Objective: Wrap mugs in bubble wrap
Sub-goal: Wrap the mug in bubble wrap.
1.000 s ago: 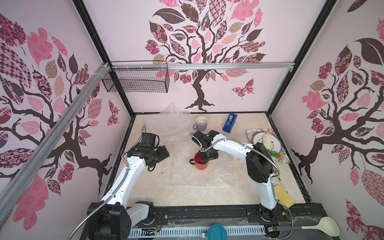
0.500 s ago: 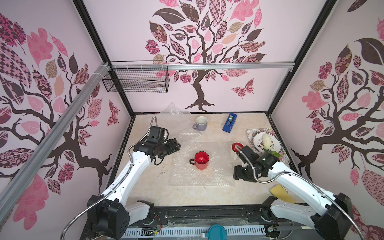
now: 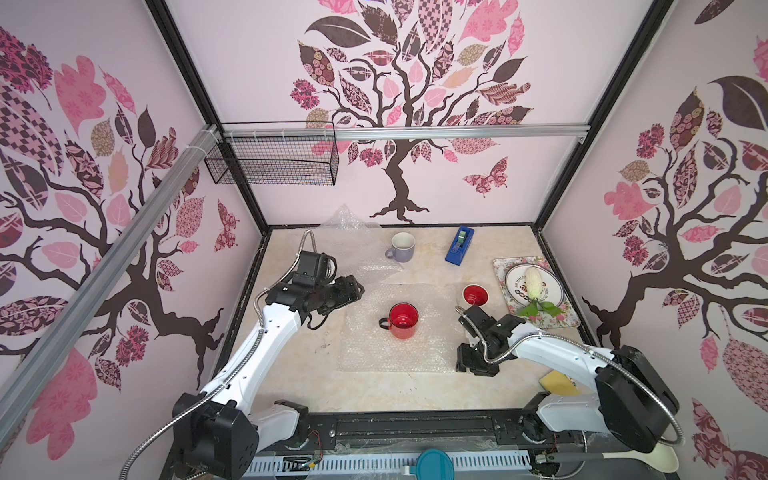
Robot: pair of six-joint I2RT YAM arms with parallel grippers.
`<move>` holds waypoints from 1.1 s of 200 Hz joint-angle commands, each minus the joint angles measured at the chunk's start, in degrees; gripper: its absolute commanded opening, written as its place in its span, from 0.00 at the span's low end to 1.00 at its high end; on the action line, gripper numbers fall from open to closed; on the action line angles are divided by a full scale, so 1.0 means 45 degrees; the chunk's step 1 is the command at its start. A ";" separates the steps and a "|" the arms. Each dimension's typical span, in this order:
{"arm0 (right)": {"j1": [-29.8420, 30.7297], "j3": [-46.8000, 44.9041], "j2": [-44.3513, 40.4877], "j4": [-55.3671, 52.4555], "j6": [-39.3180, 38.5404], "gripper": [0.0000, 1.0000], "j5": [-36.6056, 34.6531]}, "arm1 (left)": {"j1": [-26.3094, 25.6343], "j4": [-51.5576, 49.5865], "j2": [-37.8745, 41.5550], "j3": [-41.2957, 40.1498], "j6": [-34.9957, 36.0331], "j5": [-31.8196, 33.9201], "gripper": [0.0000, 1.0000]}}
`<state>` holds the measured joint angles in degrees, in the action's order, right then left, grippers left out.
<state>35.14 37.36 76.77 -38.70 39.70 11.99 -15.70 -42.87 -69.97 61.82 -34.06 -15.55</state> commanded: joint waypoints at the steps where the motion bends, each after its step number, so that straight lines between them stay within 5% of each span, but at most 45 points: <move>1: 0.0039 -0.0022 0.0959 0.0120 0.0081 0.50 -0.0285 | -0.0026 0.0040 0.0355 -0.0105 0.0215 0.0396 0.81; 21: 0.0102 -0.0196 0.0844 0.0007 0.0256 0.42 -0.0655 | -0.0028 -0.0023 0.0523 -0.0266 0.0202 0.0735 0.81; 59: 0.0102 0.0516 0.0181 -0.0262 0.0277 0.00 -0.0897 | -0.0036 0.0105 0.0599 -0.0064 0.0551 0.0420 0.81; 123: 0.0117 0.4729 -0.0889 0.0720 -0.0240 0.00 0.1693 | -0.0045 0.0505 0.0355 0.0271 0.0927 -0.0130 0.79; 170: 0.0556 0.6944 0.1527 0.2012 0.0089 0.00 0.3739 | -0.0203 0.1059 0.0700 -0.0157 0.1085 -0.0763 0.79; 220: 0.0760 0.8307 0.4017 0.1889 0.0049 0.00 0.4349 | -0.1827 0.2238 0.2019 -0.2144 0.0891 -0.0553 0.79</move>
<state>38.20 71.37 90.54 -29.58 39.92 29.21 -21.56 -36.60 -63.81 57.17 -30.13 -17.26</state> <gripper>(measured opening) 0.046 0.796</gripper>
